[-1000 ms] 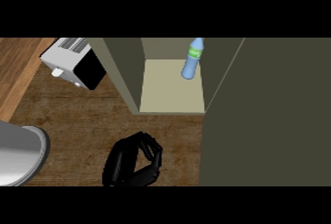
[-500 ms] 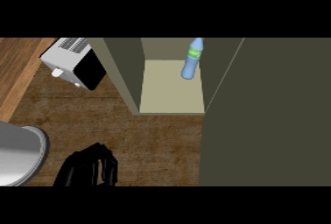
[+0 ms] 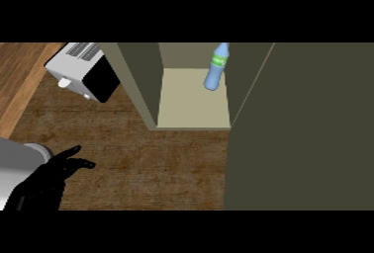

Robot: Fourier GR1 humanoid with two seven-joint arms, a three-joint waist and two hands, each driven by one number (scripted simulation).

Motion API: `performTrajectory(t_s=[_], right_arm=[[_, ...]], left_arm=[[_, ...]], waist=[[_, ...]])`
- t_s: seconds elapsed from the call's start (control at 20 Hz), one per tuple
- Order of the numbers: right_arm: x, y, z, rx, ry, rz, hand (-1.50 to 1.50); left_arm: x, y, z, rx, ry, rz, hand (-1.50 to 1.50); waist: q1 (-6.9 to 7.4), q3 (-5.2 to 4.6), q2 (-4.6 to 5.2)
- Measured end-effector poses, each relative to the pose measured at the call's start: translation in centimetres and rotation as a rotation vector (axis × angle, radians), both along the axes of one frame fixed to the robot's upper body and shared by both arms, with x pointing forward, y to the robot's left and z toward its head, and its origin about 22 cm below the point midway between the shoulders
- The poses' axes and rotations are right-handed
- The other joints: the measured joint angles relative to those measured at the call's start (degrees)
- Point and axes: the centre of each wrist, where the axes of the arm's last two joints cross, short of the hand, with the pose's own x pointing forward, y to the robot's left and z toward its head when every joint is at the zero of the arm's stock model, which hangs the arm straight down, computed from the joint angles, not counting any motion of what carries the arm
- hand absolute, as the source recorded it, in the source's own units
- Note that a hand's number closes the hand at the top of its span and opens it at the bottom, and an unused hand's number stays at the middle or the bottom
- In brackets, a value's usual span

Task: Pick up the bottled water, place it into the cabinet and close the cabinet

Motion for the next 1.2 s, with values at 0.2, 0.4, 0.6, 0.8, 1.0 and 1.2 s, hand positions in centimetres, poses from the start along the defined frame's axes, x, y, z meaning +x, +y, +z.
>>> performTrajectory(t_s=[0.2, 0.4, 0.6, 0.8, 1.0, 1.2], right_arm=[[0.5, 0.9, -0.1, 0.004, 0.01, 0.061, 1.5], [1.4, 2.0, -0.2, 0.009, 0.008, 0.129, 1.5], [2.3, 3.2, 0.0, -0.004, 0.0, 0.198, 1.5], [3.5, 4.4, 0.3, -0.033, -0.014, 0.271, 1.5], [4.5, 5.7, 0.6, -0.072, -0.024, 0.334, 1.5], [5.2, 7.2, 0.9, -0.082, -0.025, 0.354, 1.5]], left_arm=[[-0.4, 2.0, 0.9, 0.011, -0.008, 0.021, -1.5], [-0.8, 3.8, 1.6, 0.015, -0.005, 0.035, -1.5], [-1.2, 5.0, 2.3, 0.011, 0.0, 0.032, -1.5], [-1.7, 5.9, 2.7, 0.004, 0.012, 0.024, -1.5], [-2.2, 6.9, 3.0, 0.005, 0.026, 0.024, -1.5], [-2.6, 7.9, 3.4, 0.014, 0.034, 0.025, -1.5]], waist=[[0.55, -0.14, -0.11], [1.15, -0.3, -0.2], [1.81, -0.47, -0.38], [2.55, -0.6, -0.6], [3.01, -0.73, -0.85], [3.45, -0.82, -0.96]])
